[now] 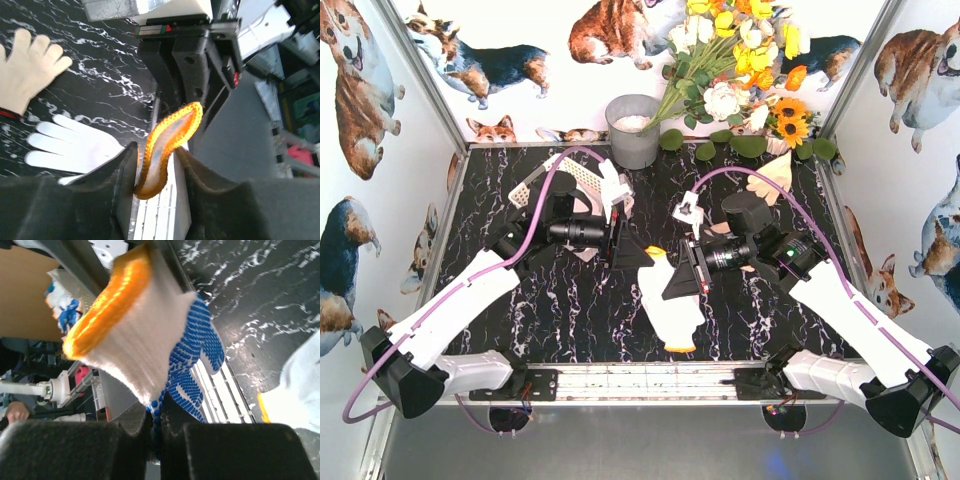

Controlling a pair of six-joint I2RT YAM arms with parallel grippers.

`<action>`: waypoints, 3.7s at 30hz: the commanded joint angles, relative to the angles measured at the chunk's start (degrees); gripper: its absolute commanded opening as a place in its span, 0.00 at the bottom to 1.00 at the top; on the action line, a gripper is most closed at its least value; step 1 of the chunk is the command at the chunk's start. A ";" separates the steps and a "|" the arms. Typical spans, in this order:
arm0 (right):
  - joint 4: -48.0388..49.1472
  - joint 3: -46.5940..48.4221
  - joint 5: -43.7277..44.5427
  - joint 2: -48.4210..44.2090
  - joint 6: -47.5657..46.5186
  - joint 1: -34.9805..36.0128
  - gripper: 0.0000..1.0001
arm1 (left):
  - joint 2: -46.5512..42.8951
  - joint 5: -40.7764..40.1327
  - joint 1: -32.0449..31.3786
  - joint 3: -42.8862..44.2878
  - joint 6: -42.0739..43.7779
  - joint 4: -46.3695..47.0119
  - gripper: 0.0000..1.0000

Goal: Put the gloves into the storage basket
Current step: Adjust the glove, then pair the glove with the glove.

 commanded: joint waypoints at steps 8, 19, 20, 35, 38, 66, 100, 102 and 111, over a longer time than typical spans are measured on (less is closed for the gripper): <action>-3.94 3.47 16.88 -1.85 -2.37 -0.15 0.56 | -1.81 -2.23 -0.09 -2.53 -1.47 2.62 0.00; -11.68 12.93 22.39 0.30 -11.44 0.85 0.81 | 1.88 0.13 -1.54 -0.19 0.61 -2.71 0.00; -12.91 13.83 22.59 0.95 -12.35 1.41 0.79 | 1.85 0.33 -1.63 -0.19 0.51 -2.70 0.00; -16.40 18.21 24.36 7.27 -15.41 7.24 0.52 | 2.80 1.28 -3.70 -0.28 0.66 -3.95 0.00; -16.65 19.06 24.34 7.84 -15.71 7.24 0.43 | 2.78 1.36 -3.96 -0.49 0.66 -4.15 0.00; -14.69 12.94 33.77 5.17 -13.17 7.24 0.00 | 2.15 -6.97 -4.32 -2.19 -0.08 -2.05 0.04; -1.79 17.92 40.84 13.86 -18.81 -5.64 0.00 | 16.87 -21.33 0.21 11.88 2.46 0.09 0.00; -1.52 19.11 39.83 14.90 -19.15 -7.16 0.00 | 17.21 -20.08 1.29 11.90 1.86 0.97 0.02; 1.01 18.47 38.30 15.26 -22.61 -9.35 0.00 | 16.65 -17.93 5.43 10.21 -1.21 4.20 0.47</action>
